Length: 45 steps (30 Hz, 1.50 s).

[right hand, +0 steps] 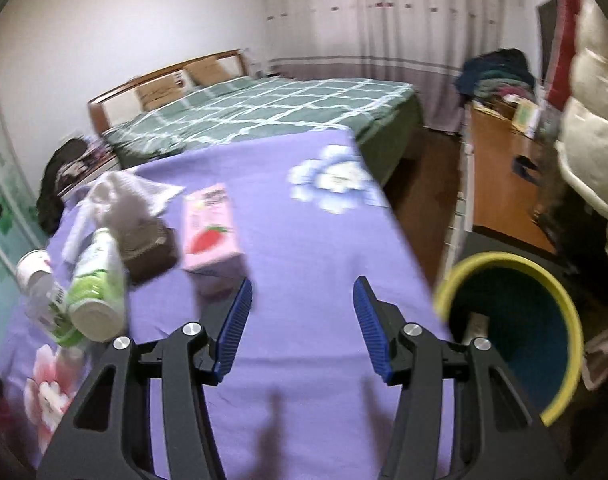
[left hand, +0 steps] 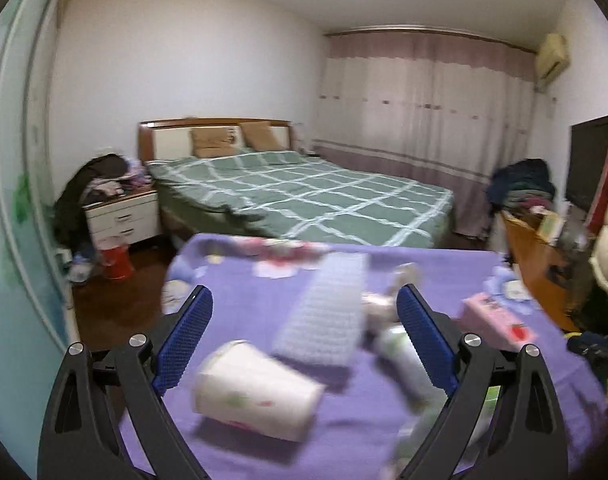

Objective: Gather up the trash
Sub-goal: 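Grasp the crumpled white tissue on the table with the right gripper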

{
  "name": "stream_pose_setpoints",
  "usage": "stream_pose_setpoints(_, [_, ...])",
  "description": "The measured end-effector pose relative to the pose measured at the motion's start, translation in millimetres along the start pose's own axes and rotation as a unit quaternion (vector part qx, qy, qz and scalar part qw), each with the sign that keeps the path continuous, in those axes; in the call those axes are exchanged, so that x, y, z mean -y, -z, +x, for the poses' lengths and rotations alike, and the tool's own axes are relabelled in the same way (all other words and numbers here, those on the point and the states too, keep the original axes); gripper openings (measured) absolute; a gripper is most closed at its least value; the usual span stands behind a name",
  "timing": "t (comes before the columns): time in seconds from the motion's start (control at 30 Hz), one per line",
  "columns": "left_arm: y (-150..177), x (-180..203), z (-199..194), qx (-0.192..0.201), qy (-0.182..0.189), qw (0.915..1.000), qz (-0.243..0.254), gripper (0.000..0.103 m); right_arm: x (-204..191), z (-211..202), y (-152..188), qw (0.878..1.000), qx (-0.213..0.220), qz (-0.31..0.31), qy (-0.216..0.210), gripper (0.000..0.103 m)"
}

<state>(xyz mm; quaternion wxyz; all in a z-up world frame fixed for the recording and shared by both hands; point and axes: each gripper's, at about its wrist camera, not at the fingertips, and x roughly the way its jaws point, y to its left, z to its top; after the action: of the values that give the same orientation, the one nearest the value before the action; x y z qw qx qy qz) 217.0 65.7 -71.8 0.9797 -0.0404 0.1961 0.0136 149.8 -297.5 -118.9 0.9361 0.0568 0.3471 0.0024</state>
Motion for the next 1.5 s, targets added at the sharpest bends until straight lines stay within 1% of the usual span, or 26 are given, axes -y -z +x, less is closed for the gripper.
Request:
stream_pose_setpoints(0.13, [13,-25,11,-0.012,-0.026,0.9994,-0.019,0.092,-37,14,-20,0.999,-0.004,-0.023,-0.028,0.051])
stream_pose_setpoints(0.17, [15,-29,13,-0.016,-0.036,0.9990,-0.020,0.092,-44,15,-25,0.999,-0.003,-0.030,-0.035,0.051])
stream_pose_setpoints(0.27, [15,-43,11,-0.009,-0.069,0.9970,-0.034,0.092,-72,24,-44,0.997,-0.003,-0.049,-0.065,0.051])
stream_pose_setpoints(0.37, [16,-52,16,-0.017,-0.088,0.9949,-0.047,0.092,-101,40,-66,0.993,-0.013,-0.072,-0.093,0.051])
stream_pose_setpoints(0.47, [18,-61,22,-0.028,-0.091,0.9936,-0.060,0.092,-125,59,-81,0.989,-0.032,-0.093,-0.111,0.051])
stream_pose_setpoints(0.6, [22,-57,22,-0.037,-0.098,0.9929,-0.056,0.092,-152,86,-96,0.983,-0.064,-0.115,-0.127,0.051])
stream_pose_setpoints(0.67, [23,-57,24,-0.041,-0.095,0.9929,-0.057,0.092,-164,100,-102,0.980,-0.080,-0.119,-0.136,0.051])
stream_pose_setpoints(0.87, [24,-55,29,-0.046,-0.094,0.9928,-0.059,0.092,-183,128,-106,0.979,-0.102,-0.129,-0.124,0.051])
stream_pose_setpoints(0.93, [25,-53,28,-0.048,-0.093,0.9928,-0.058,0.092,-189,139,-105,0.977,-0.116,-0.131,-0.122,0.051])
stream_pose_setpoints(0.97, [25,-52,29,-0.048,-0.091,0.9930,-0.057,0.092,-191,144,-105,0.975,-0.127,-0.132,-0.125,0.048])
stream_pose_setpoints(1.0, [25,-51,27,-0.048,-0.091,0.9931,-0.056,0.092,-192,148,-104,0.973,-0.136,-0.132,-0.130,0.038])
stream_pose_setpoints(1.03, [26,-50,28,-0.048,-0.091,0.9932,-0.054,0.092,-192,148,-104,0.972,-0.136,-0.127,-0.142,0.035])
stream_pose_setpoints(1.07, [26,-50,28,-0.048,-0.091,0.9933,-0.053,0.092,-192,147,-105,0.971,-0.138,-0.127,-0.148,0.023])
stream_pose_setpoints(1.1, [26,-49,28,-0.048,-0.091,0.9934,-0.052,0.092,-192,146,-105,0.971,-0.140,-0.128,-0.149,0.008])
stream_pose_setpoints(1.2, [26,-47,27,-0.048,-0.089,0.9935,-0.051,0.092,-188,138,-106,0.973,-0.132,-0.125,-0.144,0.007])
stream_pose_setpoints(1.37, [26,-44,24,-0.045,-0.086,0.9940,-0.050,0.093,-172,114,-110,0.980,-0.096,-0.109,-0.134,0.006])
stream_pose_setpoints(1.5, [27,-41,24,-0.046,-0.083,0.9944,-0.045,0.093,-157,92,-117,0.984,-0.070,-0.098,-0.133,0.006])
